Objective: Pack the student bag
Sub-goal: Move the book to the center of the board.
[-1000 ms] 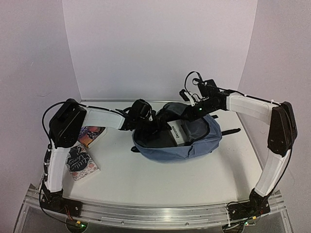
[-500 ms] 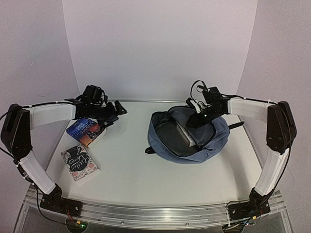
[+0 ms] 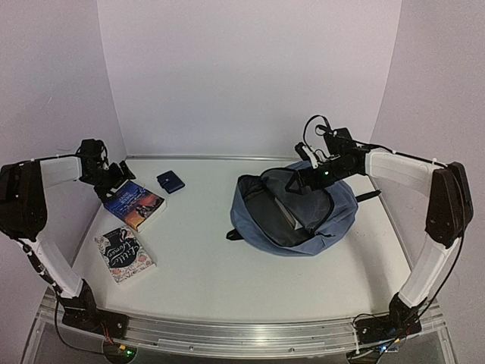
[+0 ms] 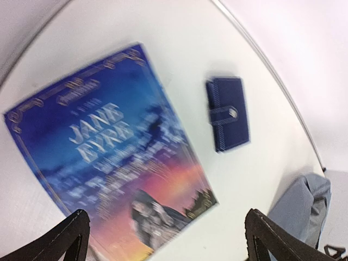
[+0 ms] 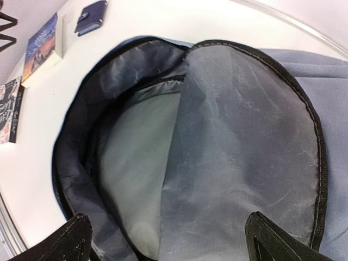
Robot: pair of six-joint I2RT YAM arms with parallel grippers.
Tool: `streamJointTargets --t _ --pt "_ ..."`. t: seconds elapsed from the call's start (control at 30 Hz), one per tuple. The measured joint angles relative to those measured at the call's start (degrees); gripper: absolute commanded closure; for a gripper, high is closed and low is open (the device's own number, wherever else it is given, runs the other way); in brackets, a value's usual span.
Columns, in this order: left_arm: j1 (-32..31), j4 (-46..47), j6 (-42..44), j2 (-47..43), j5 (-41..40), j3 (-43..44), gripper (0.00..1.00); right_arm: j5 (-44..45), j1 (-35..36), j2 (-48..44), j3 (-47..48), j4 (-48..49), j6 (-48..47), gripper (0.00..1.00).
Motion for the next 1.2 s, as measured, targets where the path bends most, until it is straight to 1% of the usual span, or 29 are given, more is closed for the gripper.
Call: streamJointTargets --t 0.13,0.37,0.47,0.6,0.73,0.93,1.07,1.13,1.2 --pt "4.1 0.0 2.7 5.4 0.4 3.1 0.00 -0.7 0.0 -1.9 -0.9 -0.1 0.2 0.02" --pt "5.3 -0.1 8.3 13.4 0.0 11.4 0.00 0.3 0.0 -6.0 -2.7 0.2 1.5 0.02" --pt "5.8 -0.1 10.8 16.2 -1.6 14.5 0.00 0.5 0.0 -8.0 -3.7 1.3 1.6 0.02" --pt "6.2 -0.1 13.5 20.9 -3.4 18.5 0.00 0.6 0.0 -10.8 -6.8 3.2 4.2 0.02" --pt "6.2 -0.7 15.8 24.9 -4.7 20.8 0.00 -1.7 0.0 -12.4 -8.8 4.2 5.6 0.02" --pt "6.2 -0.5 18.0 28.8 -6.3 21.5 0.02 -8.6 0.0 -12.1 -8.8 4.1 7.8 0.02" --pt "6.2 1.2 18.4 28.6 -5.2 20.4 0.05 -13.4 0.0 -10.7 -8.7 4.1 10.2 0.02" --pt "5.9 2.9 18.5 27.5 -5.0 18.4 0.08 -14.6 0.4 -9.6 -8.7 4.1 11.3 0.02" --pt "5.0 2.7 18.5 26.1 -5.1 16.7 0.11 -15.0 1.2 -8.1 -8.6 4.1 12.1 0.02"
